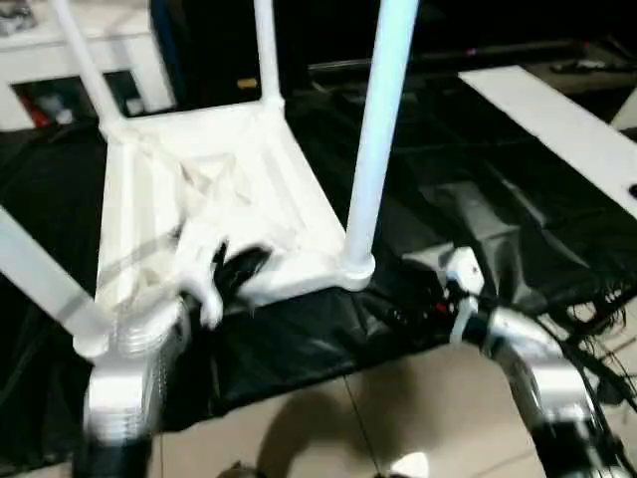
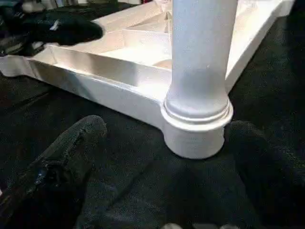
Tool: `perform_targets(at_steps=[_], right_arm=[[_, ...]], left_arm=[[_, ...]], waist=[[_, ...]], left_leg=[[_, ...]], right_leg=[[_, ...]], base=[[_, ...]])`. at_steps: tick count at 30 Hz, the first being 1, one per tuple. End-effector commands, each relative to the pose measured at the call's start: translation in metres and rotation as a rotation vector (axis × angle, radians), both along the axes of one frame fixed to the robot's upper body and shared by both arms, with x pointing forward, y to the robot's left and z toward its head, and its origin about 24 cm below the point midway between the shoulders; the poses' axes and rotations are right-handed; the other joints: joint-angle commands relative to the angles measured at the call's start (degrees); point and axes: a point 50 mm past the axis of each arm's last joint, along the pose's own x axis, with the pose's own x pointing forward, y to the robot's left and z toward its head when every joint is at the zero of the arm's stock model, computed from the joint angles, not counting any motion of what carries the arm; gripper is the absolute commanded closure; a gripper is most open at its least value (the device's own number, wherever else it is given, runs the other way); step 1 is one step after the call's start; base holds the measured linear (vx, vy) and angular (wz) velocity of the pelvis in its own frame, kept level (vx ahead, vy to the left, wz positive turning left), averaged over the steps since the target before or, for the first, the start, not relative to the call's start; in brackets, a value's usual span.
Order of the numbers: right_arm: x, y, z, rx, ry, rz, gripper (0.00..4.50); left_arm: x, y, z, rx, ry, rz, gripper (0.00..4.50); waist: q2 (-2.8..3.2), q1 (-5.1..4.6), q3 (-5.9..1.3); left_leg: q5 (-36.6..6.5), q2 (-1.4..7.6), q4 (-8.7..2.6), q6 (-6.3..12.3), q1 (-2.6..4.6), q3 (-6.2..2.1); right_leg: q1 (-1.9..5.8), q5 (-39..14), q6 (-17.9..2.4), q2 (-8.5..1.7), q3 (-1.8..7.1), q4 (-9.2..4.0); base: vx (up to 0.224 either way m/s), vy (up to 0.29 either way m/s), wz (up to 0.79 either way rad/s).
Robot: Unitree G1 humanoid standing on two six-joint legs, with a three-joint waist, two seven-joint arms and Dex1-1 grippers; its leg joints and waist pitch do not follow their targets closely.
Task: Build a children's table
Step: Rotate leg to tighten
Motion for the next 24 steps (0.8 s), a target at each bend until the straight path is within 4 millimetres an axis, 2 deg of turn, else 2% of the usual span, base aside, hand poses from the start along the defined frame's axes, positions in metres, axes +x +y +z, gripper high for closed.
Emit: perform_targets(at_steps=[1, 2, 4, 5, 6, 7, 8, 9, 10, 11, 12, 13, 14, 15, 16, 17, 18, 19, 20, 21, 22, 23, 24], right_arm=[[-0.001, 0.001, 0.006, -0.002, -0.016, -0.029, 0.00], [-0.002, 0.001, 0.006, -0.004, -0.015, -0.040, 0.00], [-0.001, 0.003, 0.008, 0.018, -0.035, -0.154, 0.00], [-0.001, 0.004, 0.008, 0.019, -0.034, -0.188, 0.00], [-0.002, 0.005, 0.007, 0.016, -0.032, -0.201, 0.00], [-0.001, 0.007, 0.005, 0.008, -0.016, -0.227, 0.00], [-0.001, 0.009, 0.004, -0.007, -0.018, -0.247, 0.00], [-0.001, 0.011, 0.003, -0.016, -0.021, -0.259, 0.00], [-0.002, 0.017, 0.001, -0.029, -0.025, -0.248, 0.00], [-0.004, 0.024, 0.001, -0.050, -0.052, -0.221, 0.00], [-0.006, 0.034, 0.000, -0.068, -0.074, -0.184, 0.00], [-0.007, 0.037, -0.001, -0.064, -0.067, -0.176, 0.00], [-0.008, 0.040, -0.001, -0.056, -0.058, -0.169, 0.00], [-0.009, 0.043, -0.001, -0.043, -0.050, -0.156, 0.00], [-0.009, 0.043, -0.001, -0.042, -0.050, -0.155, 0.00], [-0.009, 0.044, -0.001, -0.039, -0.049, -0.155, 0.00], [-0.010, 0.044, -0.001, -0.031, -0.038, -0.157, 0.00], [-0.011, 0.043, -0.002, -0.025, -0.029, -0.155, 0.00], [-0.012, 0.043, -0.002, -0.029, -0.033, -0.148, 0.00], [-0.014, 0.042, -0.003, -0.027, -0.027, -0.133, 0.00], [-0.015, 0.041, -0.003, -0.025, -0.020, -0.130, 0.00], [-0.016, 0.040, -0.004, -0.024, -0.012, -0.128, 0.00], [-0.018, 0.039, -0.006, -0.027, -0.004, -0.128, 0.00]], left_arm=[[-0.008, 0.007, 0.010, 0.034, -0.079, 0.104, 3.73], [-0.014, 0.008, 0.009, 0.041, -0.088, 0.139, 3.67], [-0.037, 0.011, 0.000, 0.047, -0.082, 0.262, 3.35], [-0.041, 0.012, -0.002, 0.048, -0.086, 0.293, 3.33], [-0.042, 0.012, -0.002, 0.049, -0.089, 0.307, 3.22], [-0.042, 0.013, -0.003, 0.035, -0.082, 0.347, 3.22], [-0.041, 0.014, -0.003, 0.037, -0.092, 0.379, 2.94], [-0.041, 0.015, -0.003, 0.039, -0.098, 0.398, 2.89], [-0.040, 0.017, -0.003, 0.056, -0.099, 0.419, 2.88], [-0.040, 0.018, -0.002, 0.075, -0.114, 0.424, 2.88], [-0.040, 0.020, -0.002, 0.094, -0.132, 0.433, 2.68], [-0.042, 0.021, -0.002, 0.107, -0.144, 0.456, 2.68], [-0.045, 0.024, -0.001, 0.120, -0.162, 0.488, 2.53], [-0.050, 0.028, -0.001, 0.128, -0.178, 0.535, 2.46], [-0.050, 0.028, -0.001, 0.129, -0.178, 0.536, 2.44], [-0.053, 0.032, -0.002, 0.114, -0.168, 0.573, 2.40], [-0.059, 0.041, -0.007, 0.104, -0.142, 0.654, 2.20], [-0.062, 0.045, -0.009, 0.108, -0.135, 0.689, 2.09], [-0.064, 0.046, -0.009, 0.106, -0.136, 0.694, 2.04], [-0.067, 0.047, -0.009, 0.112, -0.139, 0.701, 1.99], [-0.068, 0.047, -0.009, 0.116, -0.145, 0.703, 1.92], [-0.069, 0.047, -0.008, 0.111, -0.151, 0.702, 1.81], [-0.071, 0.046, -0.008, 0.100, -0.161, 0.705, 1.70]], waist=[[-0.15, 0.11, -3.57], [-0.38, 0.08, -3.47], [-0.58, 0.15, -3.41], [-0.86, 0.05, -3.40], [-0.59, 0.23, -3.47], [-0.62, 0.19, -3.45], [-1.42, 0.44, -3.41], [-0.91, 0.71, -3.23], [-1.32, 1.14, -2.68], [-0.48, 0.29, -2.80], [0.04, -0.01, -3.25], [1.42, -0.59, -3.30], [1.77, -1.16, -3.10], [2.25, -2.47, -2.98], [2.00, -3.16, -2.81], [1.85, -3.52, -2.87], [0.97, -3.36, -2.69], [-1.11, -1.64, -2.04], [-1.67, 0.07, -2.32], [-3.27, 0.18, -1.87], [-3.51, 1.42, -1.13], [-2.90, 3.09, -2.21], [-3.13, 4.74, -2.54]], left_leg=[[-17.16, 0.46, -3.78, 2.17, 0.07, 0.25], [-17.04, 0.50, -3.77, 2.33, -0.07, 0.29], [-16.59, 0.55, -3.73, 2.67, -0.15, 0.35], [-16.43, 0.57, -3.77, 2.75, -0.27, 0.41], [-16.78, 0.46, -3.68, 2.60, 0.01, 0.47], [-17.23, 0.37, -3.68, 2.47, 0.05, 0.50], [-17.99, 0.40, -3.70, 2.24, 0.28, 0.55], [-19.55, 0.43, -3.71, 1.75, 0.75, 0.66], [-19.66, -0.62, -5.15, 4.08, -2.66, -1.83], [-19.36, -0.74, -5.82, 4.98, -3.63, -2.44], [-21.00, -0.14, -5.04, 5.22, -2.10, -4.12], [-21.89, 0.67, -5.46, 5.13, -2.14, -6.77], [-22.69, 1.60, -6.08, 5.59, -1.96, -8.49], [-24.08, 3.08, -7.38, 8.99, -1.16, -12.28], [-23.12, 3.23, -7.74, 10.97, -0.80, -13.73], [-21.55, 2.49, -7.95, 13.11, 0.03, -16.21], [-19.07, -1.14, -7.19, 14.20, -1.80, -15.96], [-16.87, -6.87, -2.12, 9.00, -5.84, -11.62], [-14.07, -7.05, 2.90, 5.64, -3.39, -9.31], [-7.65, -4.71, 7.49, 4.03, -3.14, -6.21], [-7.89, -2.57, 6.76, 5.10, -4.24, -5.61], [-8.80, -1.81, 6.61, 6.22, -4.42, -5.99], [-10.78, -0.92, 7.87, 8.27, -3.95, -6.46]], right_leg=[[2.52, -15.96, -9.39, -1.36, 1.27, -4.59], [2.52, -15.66, -9.30, -1.39, 1.25, -4.60], [2.42, -15.87, -9.01, -1.45, 1.30, -4.60], [2.37, -15.76, -8.60, -1.35, 1.31, -4.64], [2.04, -16.42, -7.96, -1.16, 1.37, -4.76], [1.96, -16.93, -7.63, -1.09, 1.39, -4.81], [1.80, -18.13, -7.23, -1.06, 1.41, -4.96], [1.22, -19.20, -7.10, -1.00, 1.55, -5.23], [3.76, -19.22, -6.74, -1.92, -1.10, -4.14], [4.58, -19.39, -5.53, -1.37, -2.22, -3.95], [3.53, -16.42, -6.90, -1.10, -3.18, -4.44], [4.46, -10.69, -11.01, 0.09, -4.51, -3.49], [4.25, -8.91, -12.77, 0.85, -5.01, -2.41], [3.96, -9.06, -15.65, 2.34, -5.58, 0.98], [3.62, -10.38, -16.90, 2.37, -5.44, 1.89], [2.89, -12.58, -18.93, 2.63, -4.57, 3.27], [4.04, -12.27, -20.93, 1.45, -2.98, 1.77], [5.06, -18.45, -18.50, -4.10, -1.46, -3.73], [4.20, -29.78, -13.80, -8.29, -2.14, -7.56], [4.13, -43.54, -6.39, -11.77, -1.89, -10.15], [5.40, -47.54, -1.60, -12.81, 3.08, -9.10], [6.92, -44.19, -2.22, -14.00, 5.43, -8.20], [6.87, -36.55, -5.65, -16.40, 8.32, -8.15]], base=[[0.000, 0.000, 0.00], [0.000, 0.000, 0.00], [0.000, 0.000, 0.00], [0.000, 0.000, 0.00], [0.000, 0.000, 0.00], [0.000, 0.000, 0.00], [0.000, 0.000, 0.00], [0.000, 0.000, 0.00], [0.000, 0.000, 0.00], [-0.033, -0.003, 0.25], [-0.004, -0.028, 0.46], [-0.004, -0.028, 0.46], [0.025, -0.057, 0.48], [0.001, -0.085, 0.40], [0.001, -0.085, 0.40], [-0.003, -0.133, 0.46], [-0.009, -0.166, 0.55], [-0.009, -0.166, 0.55], [-0.056, -0.135, 0.55], [-0.058, -0.087, 0.31], [-0.058, -0.087, 0.31], [0.003, -0.075, 0.06], [0.000, 0.000, 0.00]])
